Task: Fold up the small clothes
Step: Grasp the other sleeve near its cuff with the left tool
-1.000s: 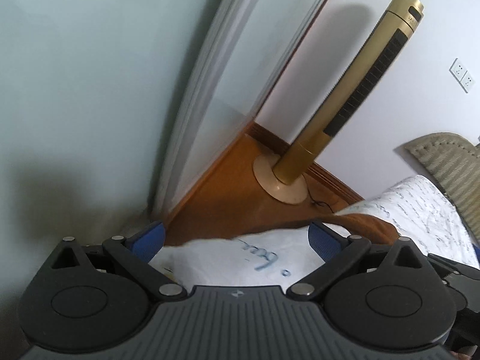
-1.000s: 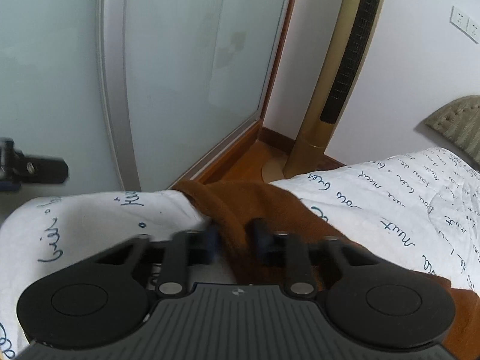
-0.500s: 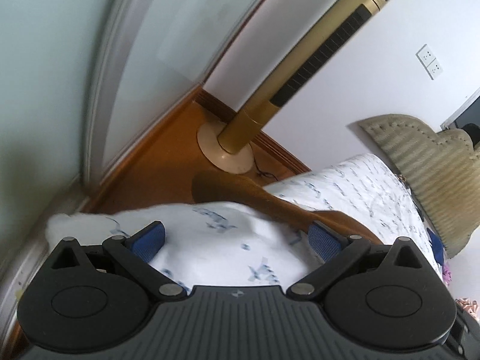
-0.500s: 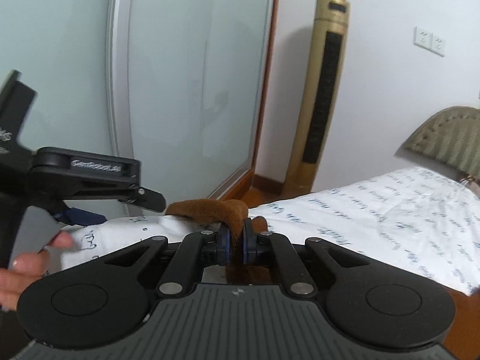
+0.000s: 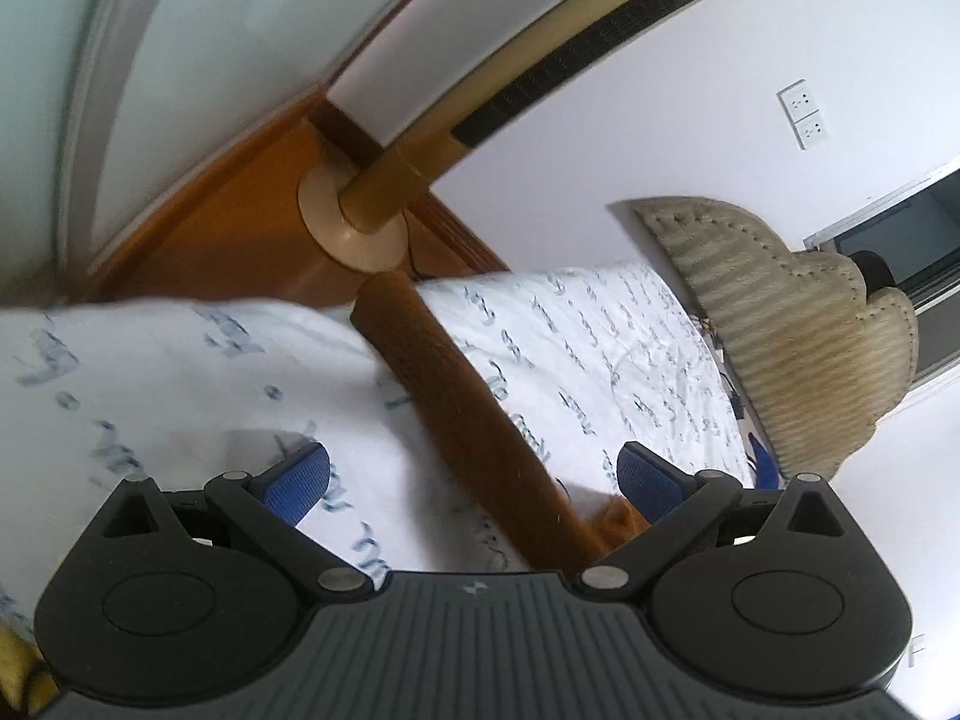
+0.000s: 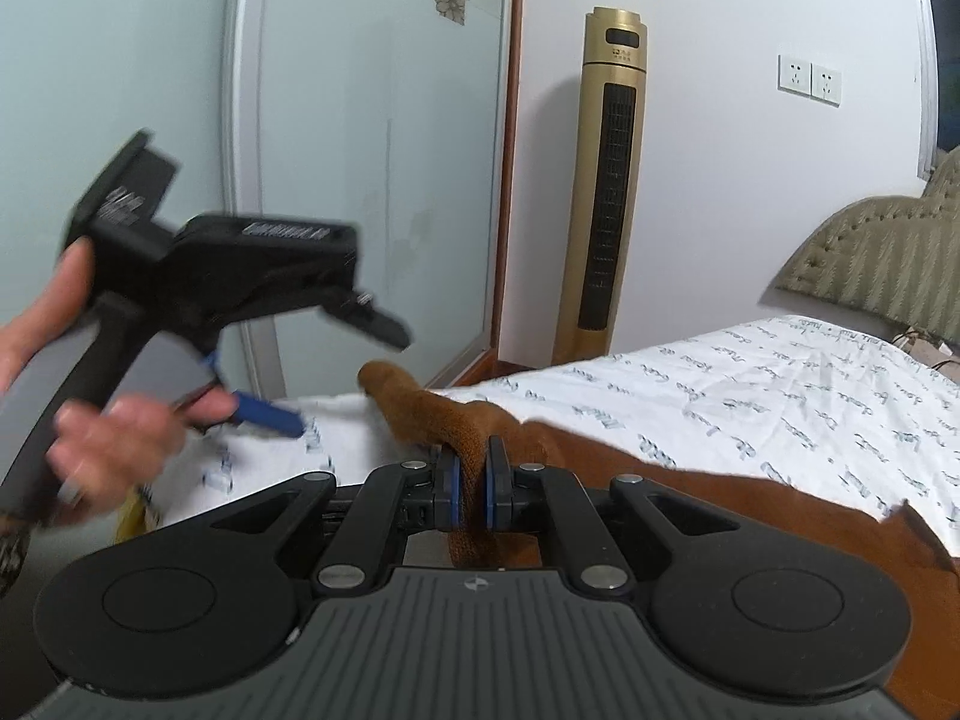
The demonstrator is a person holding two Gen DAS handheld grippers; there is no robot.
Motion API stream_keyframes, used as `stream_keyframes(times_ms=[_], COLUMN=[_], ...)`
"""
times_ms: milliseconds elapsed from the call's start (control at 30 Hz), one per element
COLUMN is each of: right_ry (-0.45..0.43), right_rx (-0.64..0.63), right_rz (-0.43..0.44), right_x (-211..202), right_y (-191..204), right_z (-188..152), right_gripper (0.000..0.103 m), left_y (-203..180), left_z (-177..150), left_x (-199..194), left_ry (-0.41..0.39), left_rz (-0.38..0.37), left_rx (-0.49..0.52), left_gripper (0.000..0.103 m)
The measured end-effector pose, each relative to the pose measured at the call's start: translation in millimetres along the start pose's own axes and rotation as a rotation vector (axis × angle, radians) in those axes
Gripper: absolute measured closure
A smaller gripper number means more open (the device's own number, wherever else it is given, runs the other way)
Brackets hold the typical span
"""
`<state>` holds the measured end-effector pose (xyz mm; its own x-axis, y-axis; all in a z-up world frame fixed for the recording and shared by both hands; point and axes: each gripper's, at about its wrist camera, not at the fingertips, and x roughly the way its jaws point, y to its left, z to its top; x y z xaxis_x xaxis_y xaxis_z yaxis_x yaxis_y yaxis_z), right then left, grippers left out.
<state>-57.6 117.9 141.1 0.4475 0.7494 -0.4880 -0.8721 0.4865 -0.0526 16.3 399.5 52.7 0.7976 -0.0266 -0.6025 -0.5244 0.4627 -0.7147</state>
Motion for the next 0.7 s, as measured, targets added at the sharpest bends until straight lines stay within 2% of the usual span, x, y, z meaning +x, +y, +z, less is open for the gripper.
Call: stream_keyframes(times_ms=[200,300,367,400,433,567,667,700], right_ry=[0.040,0.095,0.109,0.091,0.068,0.008,-0.014,-0.024], right_rx=[-0.119,-0.112,-0.103,-0.088,-0.071,0.008,0.089,0.109], right_rz=[-0.004,-0.001,-0.010,-0.013,-0.007,0.017,0.006,-0.019], right_x=[-13.9,-10.5,-13.7,-19.1,-24.8,-35.2,-30.6,-29.2], right_y=[13.1,14.6,15.8,15.3,14.5,2.3,-13.2,-17.9], right_z=[-26.1,-37.3,-39.2,-37.5,-33.3,-8.6,5.1,8.1], right_gripper=[0.093,0.090,0.066,0.061,0.057,0.057,0.057,0.057], left_y=[-5.7,-8.5,-10.1,-10.1,-9.6,-10.0,-13.6,-14.1], left_z=[-2.7,-6.6,-9.7,-10.4,-11.2,-13.5,-21.5,-25.2], left_x=[13.9,17.1,19.7,21.3,22.8,28.7,31.8,32.9], left_ry=[0.050,0.055,0.059,0.059,0.060,0.076,0.089,0.093], left_rz=[0.008,0.005,0.005,-0.005,-0.023,-0.088,-0.139,-0.144], left_rx=[-0.014,0.000,0.025,0.028,0.028,0.003,0.035,0.050], left_gripper=[0.000,0.001,0.001,0.001,0.001,0.004,0.020,0.033])
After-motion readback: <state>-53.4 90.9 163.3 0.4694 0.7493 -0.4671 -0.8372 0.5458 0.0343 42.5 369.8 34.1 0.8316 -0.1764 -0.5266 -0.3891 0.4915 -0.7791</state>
